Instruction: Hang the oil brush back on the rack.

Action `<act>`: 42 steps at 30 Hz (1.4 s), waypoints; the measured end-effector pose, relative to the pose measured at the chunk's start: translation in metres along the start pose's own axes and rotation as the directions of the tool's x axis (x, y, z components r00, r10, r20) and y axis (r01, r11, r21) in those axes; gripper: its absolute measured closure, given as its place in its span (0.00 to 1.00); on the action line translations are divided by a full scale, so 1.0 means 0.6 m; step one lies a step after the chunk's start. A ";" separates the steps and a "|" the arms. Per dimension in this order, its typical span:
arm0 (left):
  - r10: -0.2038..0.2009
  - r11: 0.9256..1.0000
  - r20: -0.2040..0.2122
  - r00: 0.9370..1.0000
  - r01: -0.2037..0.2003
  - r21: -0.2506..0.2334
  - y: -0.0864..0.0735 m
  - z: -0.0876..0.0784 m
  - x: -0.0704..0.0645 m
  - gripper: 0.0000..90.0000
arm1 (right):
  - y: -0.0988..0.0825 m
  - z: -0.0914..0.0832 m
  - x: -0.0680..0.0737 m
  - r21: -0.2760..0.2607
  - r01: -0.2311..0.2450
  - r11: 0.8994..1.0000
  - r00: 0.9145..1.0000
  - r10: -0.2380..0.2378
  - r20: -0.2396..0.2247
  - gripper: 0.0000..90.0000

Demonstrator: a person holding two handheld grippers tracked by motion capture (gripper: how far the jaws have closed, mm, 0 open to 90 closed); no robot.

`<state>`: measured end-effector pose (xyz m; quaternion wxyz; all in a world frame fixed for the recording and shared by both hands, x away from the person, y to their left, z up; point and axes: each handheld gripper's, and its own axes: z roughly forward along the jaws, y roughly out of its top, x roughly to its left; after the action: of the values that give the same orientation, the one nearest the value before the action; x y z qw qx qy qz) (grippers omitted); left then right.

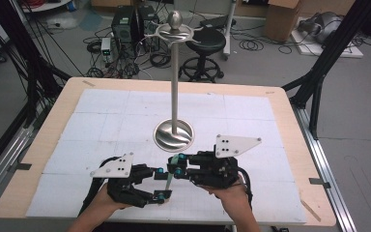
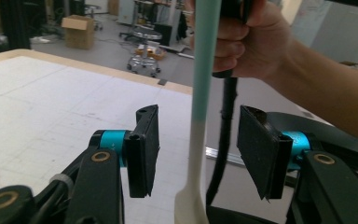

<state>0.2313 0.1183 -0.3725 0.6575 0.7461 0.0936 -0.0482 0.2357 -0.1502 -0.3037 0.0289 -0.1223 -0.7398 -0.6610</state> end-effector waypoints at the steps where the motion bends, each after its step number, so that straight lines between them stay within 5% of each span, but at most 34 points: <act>1: -0.003 1.000 0.015 1.000 0.003 -0.002 0.000 0.000 0.000 0.55 | 0.000 0.001 -0.001 0.002 -0.003 1.000 0.999 0.003 -0.034 0.88; 6: -0.001 1.000 0.074 0.997 0.001 0.003 -0.002 0.001 0.000 0.58 | -0.001 0.003 -0.008 -0.006 0.017 1.000 0.993 -0.018 -0.121 0.89; 19: 0.001 1.000 0.177 0.984 0.001 -0.011 -0.005 0.006 -0.005 0.73 | -0.001 0.013 -0.011 -0.010 0.047 0.999 0.966 -0.048 -0.253 0.90; 24: 0.017 1.000 0.173 0.985 -0.015 -0.012 -0.005 0.005 -0.006 0.84 | -0.001 0.017 -0.012 -0.014 0.048 0.999 0.960 -0.050 -0.276 0.92; 29: 0.027 1.000 0.134 0.991 -0.027 -0.007 -0.005 0.005 -0.010 0.93 | -0.002 0.016 -0.012 -0.012 0.044 0.999 0.965 -0.046 -0.258 0.92; 32: 0.019 1.000 0.075 0.997 -0.020 0.011 -0.004 0.004 -0.009 0.93 | -0.004 0.014 -0.011 -0.016 0.025 1.000 0.980 -0.028 -0.197 0.83; 33: 0.015 1.000 0.052 0.999 -0.016 0.014 -0.004 0.005 -0.009 0.93 | -0.005 0.013 -0.008 -0.023 0.013 1.000 0.988 -0.016 -0.153 0.66; 35: 0.016 1.000 0.008 1.000 -0.016 0.026 -0.004 0.005 -0.010 0.93 | -0.006 0.013 -0.001 -0.030 0.014 0.999 0.999 -0.015 -0.039 0.60; 36: 0.018 1.000 -0.014 1.000 -0.018 0.025 -0.004 0.006 -0.010 0.93 | -0.006 0.014 0.002 -0.025 0.017 1.000 1.000 -0.017 -0.017 0.58; 39: 0.020 1.000 -0.090 0.996 -0.019 0.019 -0.004 0.006 -0.011 0.93 | -0.007 0.016 0.014 -0.032 0.012 0.999 0.994 -0.008 0.109 0.53; 42: 0.012 1.000 -0.177 0.984 -0.010 0.011 -0.004 0.005 -0.011 0.93 | -0.009 0.017 0.023 -0.036 -0.044 0.998 0.971 0.052 0.232 0.50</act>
<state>0.2244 0.1152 -0.3737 0.6432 0.7511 0.1473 0.0213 0.2221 -0.1385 -0.3076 -0.0441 -0.2174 -0.7247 -0.6524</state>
